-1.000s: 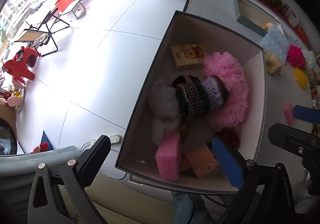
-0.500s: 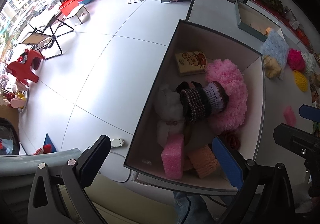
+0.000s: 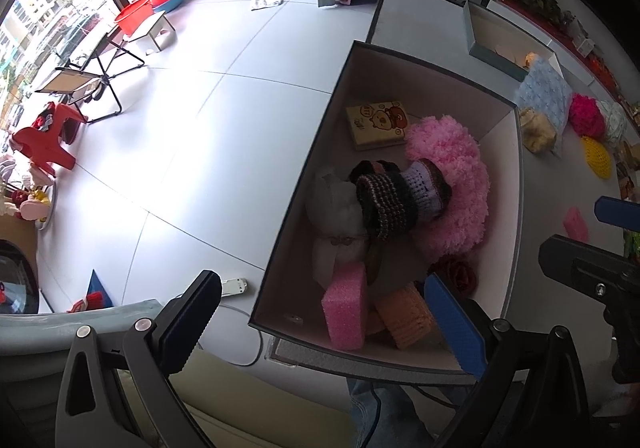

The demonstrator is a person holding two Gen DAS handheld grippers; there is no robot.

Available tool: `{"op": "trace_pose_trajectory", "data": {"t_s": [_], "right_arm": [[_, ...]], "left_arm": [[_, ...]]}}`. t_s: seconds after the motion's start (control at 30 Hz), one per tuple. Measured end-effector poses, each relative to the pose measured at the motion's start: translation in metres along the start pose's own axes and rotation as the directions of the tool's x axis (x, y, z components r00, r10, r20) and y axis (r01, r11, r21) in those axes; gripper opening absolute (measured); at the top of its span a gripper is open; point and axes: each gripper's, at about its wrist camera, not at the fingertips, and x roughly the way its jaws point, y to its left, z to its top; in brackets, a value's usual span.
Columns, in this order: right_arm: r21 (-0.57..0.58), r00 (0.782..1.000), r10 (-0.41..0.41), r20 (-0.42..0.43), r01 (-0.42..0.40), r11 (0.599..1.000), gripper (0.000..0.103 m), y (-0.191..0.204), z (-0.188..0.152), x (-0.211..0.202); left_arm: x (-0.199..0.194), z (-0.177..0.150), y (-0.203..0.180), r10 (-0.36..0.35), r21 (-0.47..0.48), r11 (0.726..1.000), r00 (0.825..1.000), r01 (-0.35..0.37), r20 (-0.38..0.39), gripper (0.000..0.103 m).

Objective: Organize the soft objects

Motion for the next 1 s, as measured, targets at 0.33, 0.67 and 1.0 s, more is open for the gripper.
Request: {"op": "trace_pose_trajectory", "data": {"t_s": [0.33,0.67,1.0], "right_arm": [[-0.058,0.999,-0.044,-0.018,0.043,0.997,0.103,0.011,0.005,0.003],[-0.164,0.989,-0.145,-0.038,0.137,0.977,0.103,0.023,0.01,0.011],[-0.221,0.985,-0.162,-0.066,0.144,0.965,0.103,0.029,0.021,0.018]], "left_arm": [[0.005,-0.006,0.005,-0.008,-0.004,1.0,0.999,0.008,-0.036,0.102],[0.008,-0.006,0.008,0.0,0.004,1.0,0.999,0.001,-0.049,0.102],[0.011,-0.003,0.01,0.005,0.004,1.0,0.999,-0.004,-0.053,0.102]]}}
